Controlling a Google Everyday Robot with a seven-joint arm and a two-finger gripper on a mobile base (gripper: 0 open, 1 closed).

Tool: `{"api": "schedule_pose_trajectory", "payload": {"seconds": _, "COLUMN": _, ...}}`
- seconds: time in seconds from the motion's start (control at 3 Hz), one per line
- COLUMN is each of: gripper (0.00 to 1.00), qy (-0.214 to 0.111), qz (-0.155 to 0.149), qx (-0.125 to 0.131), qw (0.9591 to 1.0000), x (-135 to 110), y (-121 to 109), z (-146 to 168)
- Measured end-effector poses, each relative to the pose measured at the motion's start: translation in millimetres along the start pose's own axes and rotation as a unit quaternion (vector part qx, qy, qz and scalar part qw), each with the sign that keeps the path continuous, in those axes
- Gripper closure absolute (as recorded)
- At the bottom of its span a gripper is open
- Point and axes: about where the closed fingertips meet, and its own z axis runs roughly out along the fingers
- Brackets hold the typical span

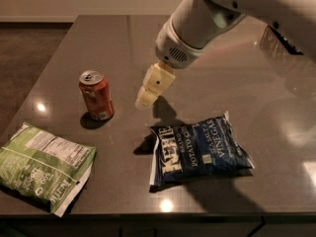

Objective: Knock coke can over

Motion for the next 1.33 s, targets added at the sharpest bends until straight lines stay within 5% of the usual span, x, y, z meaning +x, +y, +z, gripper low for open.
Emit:
{"api": "schedule_pose_trajectory", "payload": {"seconds": 0.67, "gripper": 0.00, "qy": -0.066, "qz": -0.015, "qx": -0.039, "qw": 0.9969, "x": -57.2, "y": 8.0, "z": 54.6}}
{"api": "schedule_pose_trajectory", "payload": {"seconds": 1.33, "gripper": 0.00, "qy": -0.094, "qz": -0.036, "qx": -0.072, "qw": 0.9923, "x": -81.1, "y": 18.6, "z": 84.8}}
